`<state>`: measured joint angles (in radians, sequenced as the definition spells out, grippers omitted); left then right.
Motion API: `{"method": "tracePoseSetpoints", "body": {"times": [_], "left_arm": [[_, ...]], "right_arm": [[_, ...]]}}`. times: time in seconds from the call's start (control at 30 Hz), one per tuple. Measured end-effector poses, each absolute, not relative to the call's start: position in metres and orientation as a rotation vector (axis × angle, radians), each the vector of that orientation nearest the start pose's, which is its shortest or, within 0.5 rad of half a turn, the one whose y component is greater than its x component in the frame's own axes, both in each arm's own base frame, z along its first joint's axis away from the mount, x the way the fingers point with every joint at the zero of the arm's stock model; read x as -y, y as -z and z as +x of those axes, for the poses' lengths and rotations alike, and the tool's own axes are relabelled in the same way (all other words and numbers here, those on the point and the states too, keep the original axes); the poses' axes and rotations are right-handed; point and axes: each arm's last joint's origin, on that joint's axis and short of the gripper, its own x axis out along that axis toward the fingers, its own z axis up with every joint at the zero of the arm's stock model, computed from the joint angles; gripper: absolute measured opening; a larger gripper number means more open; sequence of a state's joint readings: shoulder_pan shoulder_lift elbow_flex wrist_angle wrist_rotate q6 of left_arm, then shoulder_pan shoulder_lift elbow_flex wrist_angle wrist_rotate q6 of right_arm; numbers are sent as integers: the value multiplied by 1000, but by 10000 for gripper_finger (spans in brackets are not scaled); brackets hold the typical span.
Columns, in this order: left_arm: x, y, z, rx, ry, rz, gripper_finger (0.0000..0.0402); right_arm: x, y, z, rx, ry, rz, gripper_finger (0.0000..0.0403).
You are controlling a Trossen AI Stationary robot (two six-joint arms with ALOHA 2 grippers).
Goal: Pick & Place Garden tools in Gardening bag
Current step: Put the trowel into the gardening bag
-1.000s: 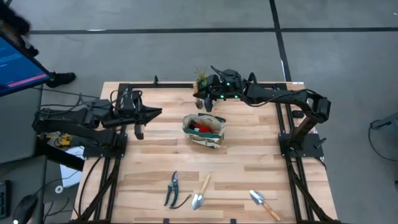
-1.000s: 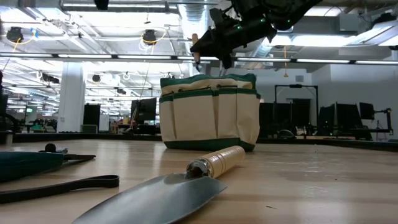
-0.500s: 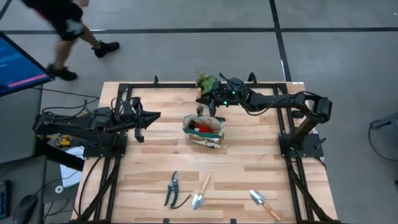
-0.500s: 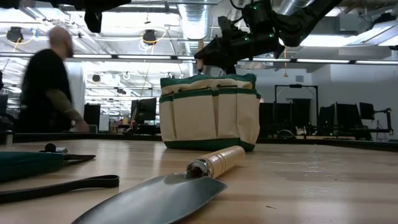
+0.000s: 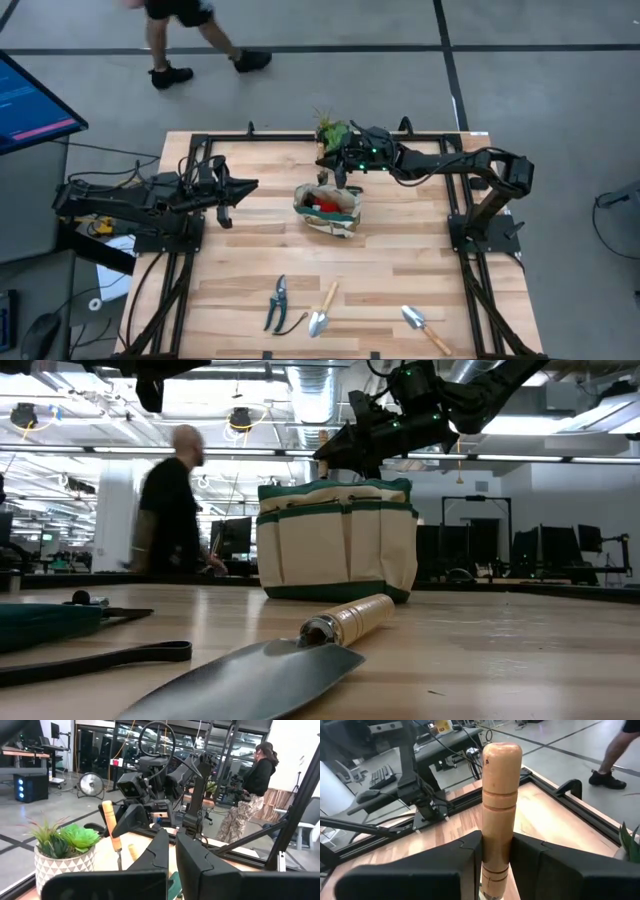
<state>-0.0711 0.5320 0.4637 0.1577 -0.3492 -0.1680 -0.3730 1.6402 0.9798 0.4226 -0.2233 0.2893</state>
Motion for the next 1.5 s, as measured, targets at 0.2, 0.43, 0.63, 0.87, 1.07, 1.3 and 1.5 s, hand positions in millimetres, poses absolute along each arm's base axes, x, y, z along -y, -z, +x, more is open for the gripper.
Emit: {"method": "tracePoseSetpoints", "body": {"times": [0.2, 0.43, 0.63, 0.87, 1.07, 1.3, 1.5], "left_arm": [[0, -288, 137, 102, -270, -180, 2], [0, -285, 143, 83, -272, -177, 2], [0, -284, 144, 73, -272, -174, 2], [0, -284, 145, 73, -272, -174, 2], [0, -284, 144, 73, -272, -174, 2], [0, -284, 144, 72, -273, -173, 2], [0, -284, 144, 72, -273, -172, 2]], "right_arm": [[123, -244, 341, -174, 211, 351, 62], [121, -244, 342, -165, 238, 363, 62], [107, -243, 347, -169, 331, 344, 62], [100, -261, 344, -84, 309, 339, 62], [101, -264, 340, -105, 312, 343, 62], [100, -242, 349, -176, 290, 383, 62], [101, -240, 348, -202, 277, 374, 62]]}}
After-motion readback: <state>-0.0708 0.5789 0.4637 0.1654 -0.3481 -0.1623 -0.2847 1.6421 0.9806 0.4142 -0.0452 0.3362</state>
